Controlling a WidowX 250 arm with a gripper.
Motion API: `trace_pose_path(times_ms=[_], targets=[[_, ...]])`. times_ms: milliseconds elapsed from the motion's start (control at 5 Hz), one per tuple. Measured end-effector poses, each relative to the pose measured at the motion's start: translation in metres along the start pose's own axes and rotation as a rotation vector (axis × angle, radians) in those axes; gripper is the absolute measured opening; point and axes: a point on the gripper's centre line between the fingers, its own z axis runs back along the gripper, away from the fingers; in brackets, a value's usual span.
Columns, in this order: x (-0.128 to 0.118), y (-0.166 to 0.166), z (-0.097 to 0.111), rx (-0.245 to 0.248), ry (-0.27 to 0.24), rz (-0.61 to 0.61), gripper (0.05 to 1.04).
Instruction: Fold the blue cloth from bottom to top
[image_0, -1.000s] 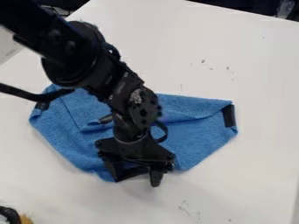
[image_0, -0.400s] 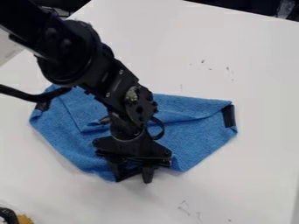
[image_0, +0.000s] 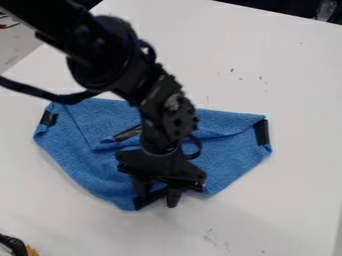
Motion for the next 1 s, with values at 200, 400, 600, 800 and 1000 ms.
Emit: trace_pose_path(times_ms=[200, 400, 600, 800, 1000], targets=[[0.008, -0.007, 0.024, 0.053, -0.006, -0.036, 0.214], [0.010, -0.010, 0.035, 0.087, -0.001, -0.043, 0.077], [0.009, -0.008, 0.039, 0.098, -0.001, -0.044, 0.056], [0.012, -0.010, 0.040, 0.077, -0.039, -0.035, 0.082], [-0.004, -0.009, 0.032, 0.057, -0.063, 0.018, 0.236]])
